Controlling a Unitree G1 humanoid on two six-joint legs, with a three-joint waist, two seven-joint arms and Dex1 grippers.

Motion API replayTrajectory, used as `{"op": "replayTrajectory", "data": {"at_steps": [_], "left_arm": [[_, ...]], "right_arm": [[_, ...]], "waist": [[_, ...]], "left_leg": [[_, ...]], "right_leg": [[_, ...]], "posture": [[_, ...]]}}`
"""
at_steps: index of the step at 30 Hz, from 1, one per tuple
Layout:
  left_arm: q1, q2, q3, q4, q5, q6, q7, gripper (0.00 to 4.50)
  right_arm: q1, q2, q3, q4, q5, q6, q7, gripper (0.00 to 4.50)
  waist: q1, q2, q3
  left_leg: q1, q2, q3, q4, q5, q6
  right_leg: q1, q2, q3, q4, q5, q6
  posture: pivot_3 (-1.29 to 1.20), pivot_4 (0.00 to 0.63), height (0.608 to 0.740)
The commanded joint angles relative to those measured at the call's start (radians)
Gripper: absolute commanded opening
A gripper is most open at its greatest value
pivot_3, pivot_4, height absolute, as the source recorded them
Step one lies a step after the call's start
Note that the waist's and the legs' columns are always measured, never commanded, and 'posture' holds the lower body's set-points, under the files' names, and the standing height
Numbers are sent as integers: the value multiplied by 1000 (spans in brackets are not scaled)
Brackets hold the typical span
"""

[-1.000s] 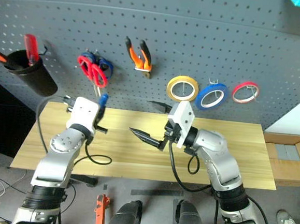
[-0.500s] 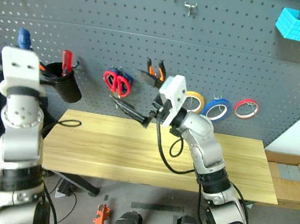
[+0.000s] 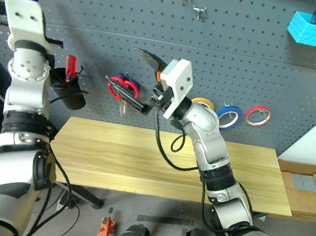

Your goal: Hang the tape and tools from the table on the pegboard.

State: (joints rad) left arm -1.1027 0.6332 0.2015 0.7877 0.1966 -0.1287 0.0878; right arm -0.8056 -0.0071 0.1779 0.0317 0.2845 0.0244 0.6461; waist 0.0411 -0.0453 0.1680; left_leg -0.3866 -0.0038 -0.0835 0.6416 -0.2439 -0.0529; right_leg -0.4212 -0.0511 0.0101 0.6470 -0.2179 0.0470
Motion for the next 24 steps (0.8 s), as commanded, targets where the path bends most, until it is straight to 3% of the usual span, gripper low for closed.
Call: {"op": "replayTrajectory", "data": {"at_steps": [1, 12, 16, 20, 24], "left_arm": [[-48, 18, -16, 53, -5, -71, 6, 559], [57, 46, 0, 49, -35, -96, 10, 559], [90, 68, 24, 9, -49, -91, 43, 559], [118, 91, 36, -18, -56, -82, 56, 559], [152, 111, 51, -38, -68, -69, 54, 559]], "right_arm": [[-13, -12, -22, -23, -4, 9, -17, 4500], [13, -65, -28, -41, 16, 79, -18, 4500], [16, -64, -26, -48, 18, 89, -22, 4500], [21, -61, -22, -52, 17, 92, -20, 4500], [22, -61, -22, -46, 18, 92, -16, 4500]], "waist": [[-7, 3, 6], [-27, 12, 82], [-28, 11, 104], [-30, 6, 117], [-31, 6, 131]], "left_leg": [[0, 0, 0, 0, 0, 0], [0, 0, -1, 1, 0, 1], [-4, 0, -2, 3, 0, 1], [-16, -1, 0, 4, 0, 1], [-16, 0, 1, 3, 0, 1]], "right_leg": [[0, 0, 0, 0, 0, 0], [-1, 0, 0, 4, 0, 0], [-4, 0, 0, 5, 0, 0], [-21, -2, 1, 13, 0, 0], [-22, -2, 0, 13, -1, -1]], "posture": [[125, 194, 740], [131, 301, 740], [138, 319, 740], [147, 329, 740], [153, 336, 740]]}}
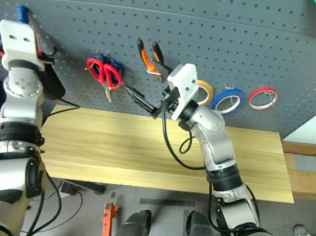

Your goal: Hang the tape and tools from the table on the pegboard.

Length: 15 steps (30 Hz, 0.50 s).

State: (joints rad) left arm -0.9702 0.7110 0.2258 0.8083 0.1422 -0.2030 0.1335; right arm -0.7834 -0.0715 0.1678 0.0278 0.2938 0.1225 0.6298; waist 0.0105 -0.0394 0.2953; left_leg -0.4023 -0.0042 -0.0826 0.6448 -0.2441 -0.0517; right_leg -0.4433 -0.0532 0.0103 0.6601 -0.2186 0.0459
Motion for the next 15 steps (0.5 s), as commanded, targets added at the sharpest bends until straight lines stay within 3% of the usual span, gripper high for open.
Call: {"op": "replayTrajectory", "data": {"at_steps": [1, 10, 15], "left_arm": [[32, 35, 31, -73, -18, 15, 9, 559], [247, 1, 94, -347, -62, 158, 18, 559], [269, -8, 108, -388, -74, 204, 29, 559]], "right_arm": [[-1, 3, -12, -40, 9, -7, 1, 4500], [-2, -11, -14, -27, 1, -11, 10, 4500], [8, -22, -9, -35, 4, -7, 16, 4500]], "waist": [[-2, 0, 7], [-25, 1, 9], [-37, 1, 9]], "left_leg": [[0, 0, 0, 0, 0, 0], [1, 1, 4, -1, -1, 0], [1, 1, 5, -1, -1, 1]], "right_leg": [[0, 0, 0, 0, 0, 0], [-3, 0, 3, -1, 0, 0], [-3, 0, 3, -1, 0, 0]], "posture": [[154, 336, 740], [145, 332, 740], [137, 333, 740]]}}
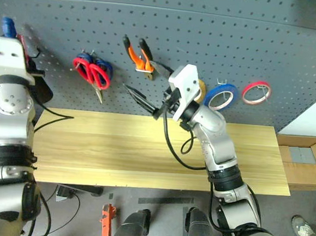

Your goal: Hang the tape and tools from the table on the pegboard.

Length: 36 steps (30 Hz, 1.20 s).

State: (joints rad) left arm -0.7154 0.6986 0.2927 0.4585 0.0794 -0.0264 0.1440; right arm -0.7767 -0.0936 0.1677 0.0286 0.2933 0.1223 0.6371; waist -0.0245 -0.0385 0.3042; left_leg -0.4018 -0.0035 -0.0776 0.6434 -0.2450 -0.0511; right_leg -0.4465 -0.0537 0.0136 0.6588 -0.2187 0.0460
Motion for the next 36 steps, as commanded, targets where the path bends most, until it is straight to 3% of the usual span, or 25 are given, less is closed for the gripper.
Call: {"op": "replayTrajectory", "data": {"at_steps": [1, 13, 19, 28, 36], "left_arm": [[13, 4, 40, -40, -11, 32, 19, 559], [-12, -3, 38, -33, -18, 39, 11, 4493], [29, -59, 46, -111, -63, 81, -5, 4493], [153, -188, 65, -456, -104, 209, 15, 4493], [192, -289, -63, -718, -140, 355, -72, 4493]], "right_arm": [[2, -2, -8, -36, 5, -7, 10, 4500], [15, -10, -11, -29, -6, -15, 14, 4500], [13, -15, -7, -32, -12, -23, 19, 4500], [30, -65, -5, -80, -3, -32, 72, 4500], [221, -173, -12, -298, -21, 56, 28, 4500]], "waist": [[-2, 0, 1], [3, 0, 3], [4, 0, 3], [23, -4, 0], [53, -9, -25]], "left_leg": [[0, 0, 0, 0, 0, 0], [0, 0, -1, 0, 0, 0], [0, 0, -1, 0, 0, 0], [-1, 0, -2, 1, 0, -1], [-2, 0, -1, 1, 3, -6]], "right_leg": [[0, 0, 0, 0, 0, 0], [0, 0, -1, 0, 0, 0], [0, -1, -1, 0, 0, 0], [0, -1, -2, 0, 0, 0], [2, -2, -3, -3, 0, 0]], "posture": [[136, 333, 740], [129, 321, 740], [134, 299, 740], [140, 228, 740], [126, 142, 740]]}}
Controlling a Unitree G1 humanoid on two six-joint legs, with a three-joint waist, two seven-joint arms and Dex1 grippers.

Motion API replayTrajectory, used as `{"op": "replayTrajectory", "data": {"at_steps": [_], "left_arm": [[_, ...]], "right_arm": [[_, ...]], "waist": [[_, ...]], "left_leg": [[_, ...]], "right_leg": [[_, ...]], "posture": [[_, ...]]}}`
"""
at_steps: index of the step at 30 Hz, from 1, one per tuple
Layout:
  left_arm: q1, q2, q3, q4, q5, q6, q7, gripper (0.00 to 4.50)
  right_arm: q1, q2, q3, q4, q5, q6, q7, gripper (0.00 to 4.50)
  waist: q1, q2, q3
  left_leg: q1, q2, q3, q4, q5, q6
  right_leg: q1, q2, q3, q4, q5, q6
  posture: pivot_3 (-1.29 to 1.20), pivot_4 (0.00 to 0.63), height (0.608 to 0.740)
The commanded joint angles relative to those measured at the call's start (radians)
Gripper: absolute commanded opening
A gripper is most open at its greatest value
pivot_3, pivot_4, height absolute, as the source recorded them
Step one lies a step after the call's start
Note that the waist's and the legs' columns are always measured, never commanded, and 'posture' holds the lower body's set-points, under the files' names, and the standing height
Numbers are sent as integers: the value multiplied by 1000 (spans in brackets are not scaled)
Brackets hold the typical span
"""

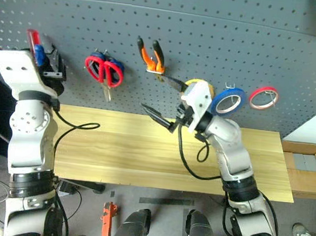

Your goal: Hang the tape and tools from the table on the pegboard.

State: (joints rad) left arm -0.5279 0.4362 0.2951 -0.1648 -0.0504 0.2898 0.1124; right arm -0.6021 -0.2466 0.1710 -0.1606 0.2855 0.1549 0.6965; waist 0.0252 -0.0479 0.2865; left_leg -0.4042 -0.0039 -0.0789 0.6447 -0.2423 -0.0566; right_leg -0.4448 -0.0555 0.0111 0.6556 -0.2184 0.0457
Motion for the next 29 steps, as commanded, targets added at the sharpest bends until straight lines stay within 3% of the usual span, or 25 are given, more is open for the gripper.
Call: {"op": "replayTrajectory", "data": {"at_steps": [1, 7, 12, 21, 29], "left_arm": [[19, -49, -95, -111, -17, 65, -56, 4493], [115, -183, -190, -164, -67, 128, -111, 4493], [208, -276, -265, -99, -105, 149, -174, 4493], [242, -277, -256, 154, -74, 110, -207, 4493], [240, -232, -229, 185, -67, 90, -238, 4493]], "right_arm": [[74, -31, -15, -129, -26, 35, -47, 4500], [197, -55, -20, -159, -111, 61, -145, 4500], [281, -29, -41, -127, -186, 94, -277, 4500], [340, 77, -135, 22, -233, 262, -517, 4500], [370, 113, -198, 64, -207, 334, -567, 4500]], "waist": [[6, 0, -16], [-3, -1, -53], [-3, 7, -92], [-6, 13, -142], [-12, 16, -153]], "left_leg": [[0, 0, 0, 0, 0, 0], [4, 0, 1, 0, 0, 0], [7, 0, 1, 0, -1, 2], [27, 0, 1, 0, -2, 6], [31, 0, 1, 0, -2, 6]], "right_leg": [[1, 0, -1, -1, 0, 0], [9, 1, 0, -9, 2, 2], [13, 2, 1, -10, 3, 1], [33, 3, 0, -12, -1, 5], [37, 3, 1, -11, -1, 5]], "posture": [[125, 137, 740], [95, 103, 740], [58, 71, 740], [40, 42, 740], [38, 44, 740]]}}
